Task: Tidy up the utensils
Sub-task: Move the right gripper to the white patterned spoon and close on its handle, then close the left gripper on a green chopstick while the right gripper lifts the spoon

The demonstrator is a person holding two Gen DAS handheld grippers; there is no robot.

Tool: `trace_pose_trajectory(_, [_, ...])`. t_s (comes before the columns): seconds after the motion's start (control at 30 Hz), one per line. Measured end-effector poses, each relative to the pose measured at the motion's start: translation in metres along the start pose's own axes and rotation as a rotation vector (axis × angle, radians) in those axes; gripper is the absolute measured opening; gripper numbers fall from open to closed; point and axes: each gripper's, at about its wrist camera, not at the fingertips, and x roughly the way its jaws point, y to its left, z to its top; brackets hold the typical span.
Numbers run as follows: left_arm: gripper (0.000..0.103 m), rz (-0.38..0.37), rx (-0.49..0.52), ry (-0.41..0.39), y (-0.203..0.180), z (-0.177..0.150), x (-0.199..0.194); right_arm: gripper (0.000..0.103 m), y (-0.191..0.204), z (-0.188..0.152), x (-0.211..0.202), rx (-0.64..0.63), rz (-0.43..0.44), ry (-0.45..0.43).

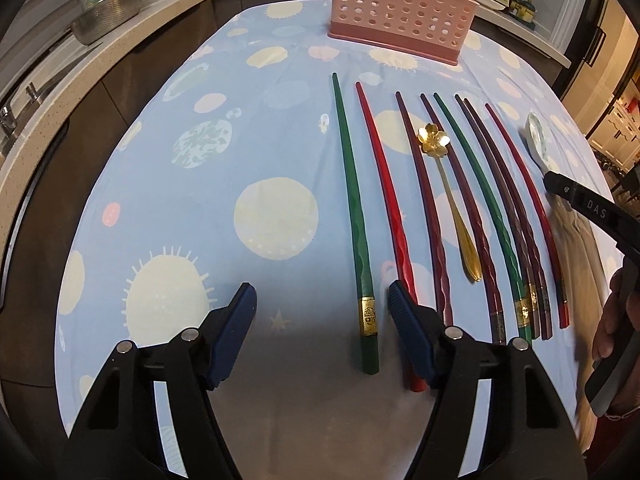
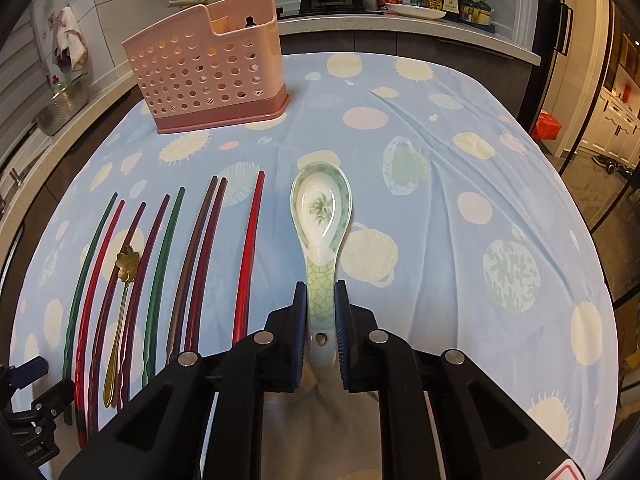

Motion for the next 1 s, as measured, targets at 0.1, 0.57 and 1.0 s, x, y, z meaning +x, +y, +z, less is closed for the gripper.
trace_pose_trajectory(0.1, [0.052,-0.007,0.009,0.000,0.000,0.000,-0.002,0.012,-0.001,-0.001,-0.003,0.004,0.002,0.000])
trace_pose_trajectory(0.57, [0.007,-0.086,0.020,-0.007,0.001,-0.009,-0.019,0.013,-0.009,-0.025,-0.033,0.019,0.020,-0.008])
trace_pose_trajectory(1.0, [0.006,-0.107,0.010,-0.120,0.005,-0.009,-0.062,0.012,-0.015,-0.042,-0.076,0.026,0.038,-0.056])
